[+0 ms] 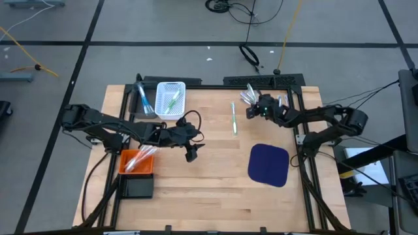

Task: Pick & Place Toothbrushes
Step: Put the green toothbrush into the white bin

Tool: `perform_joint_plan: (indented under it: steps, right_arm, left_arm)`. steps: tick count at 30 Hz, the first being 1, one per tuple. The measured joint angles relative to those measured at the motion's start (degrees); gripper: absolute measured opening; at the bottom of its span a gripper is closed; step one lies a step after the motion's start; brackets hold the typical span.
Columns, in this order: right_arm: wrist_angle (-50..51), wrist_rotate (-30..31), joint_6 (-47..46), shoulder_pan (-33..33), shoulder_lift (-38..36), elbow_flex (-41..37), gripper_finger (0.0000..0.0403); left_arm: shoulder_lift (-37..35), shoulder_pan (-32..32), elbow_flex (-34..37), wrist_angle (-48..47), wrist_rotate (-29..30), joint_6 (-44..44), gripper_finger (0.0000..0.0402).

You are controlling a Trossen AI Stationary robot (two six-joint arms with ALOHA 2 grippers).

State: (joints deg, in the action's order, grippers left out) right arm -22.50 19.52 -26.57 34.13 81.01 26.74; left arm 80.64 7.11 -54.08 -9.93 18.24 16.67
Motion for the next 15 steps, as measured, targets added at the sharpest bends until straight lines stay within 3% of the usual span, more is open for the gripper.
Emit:
perform_joint_plan:
  steps: [15]
  right_arm:
    - [7.1,0.09,-0.69,1.9,-0.13,0.0,0.0141]
  left_arm:
    - [0.0,-0.02,0.0,-0.07,0.18,0.0,0.0271]
